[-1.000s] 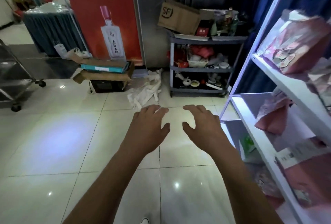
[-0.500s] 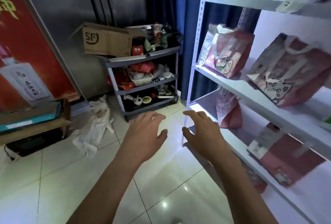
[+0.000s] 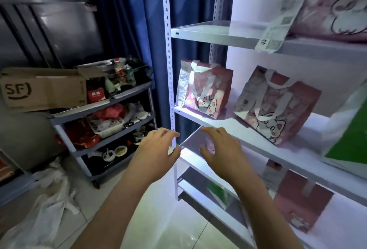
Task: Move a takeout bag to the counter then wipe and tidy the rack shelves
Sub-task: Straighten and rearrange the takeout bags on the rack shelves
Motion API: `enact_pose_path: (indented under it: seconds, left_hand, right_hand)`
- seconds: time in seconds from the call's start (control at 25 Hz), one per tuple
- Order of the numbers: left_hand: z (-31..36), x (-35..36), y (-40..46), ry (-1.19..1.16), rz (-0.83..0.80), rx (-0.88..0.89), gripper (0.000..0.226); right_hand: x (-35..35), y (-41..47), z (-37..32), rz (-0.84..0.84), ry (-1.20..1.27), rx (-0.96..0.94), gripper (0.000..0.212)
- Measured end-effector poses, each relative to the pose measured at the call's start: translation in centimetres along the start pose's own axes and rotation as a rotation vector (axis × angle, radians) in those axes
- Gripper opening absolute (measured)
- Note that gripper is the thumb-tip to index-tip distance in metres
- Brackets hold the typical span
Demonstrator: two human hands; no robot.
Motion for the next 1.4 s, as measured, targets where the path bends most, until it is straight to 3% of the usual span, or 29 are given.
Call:
enact_pose_path:
  seconds: [0.52, 0.92, 1.2, 1.4]
  left_hand:
    - [11.1, -3.9, 13.3, -0.103, 0.021, 0.586, 0.041]
    - [21.6, -3.0, 12.1, -0.257, -0.054, 0.984, 0.034]
    - [25.9, 0.1, 9.3, -0.285, -0.147, 1.07, 0.04]
    - [25.1, 4.4, 9.8, -0.272, -0.207, 0.951, 0.038]
  right_hand:
    - [-12.7, 1.8, 5.0, 0.311, -0.148, 0.411, 0.041]
    - [-19.3, -7.1, 5.4, 0.537, -0.31, 0.713, 0.046]
    - [-19.9, -13.8, 7.6, 0.571, -0.341, 0.838, 0.047]
    - [-18.2, -14.1, 11.5, 0.518, -0.268, 0.824, 0.049]
Point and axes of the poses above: each hand's wrist, its own y-axis towards the middle knuckle, its own x-axis out of the palm, z = x × y, the point moved 9 cm from there along y, towards the middle knuckle, and after that the axes turned 5 degrees about -z, right-handed, at the moved point
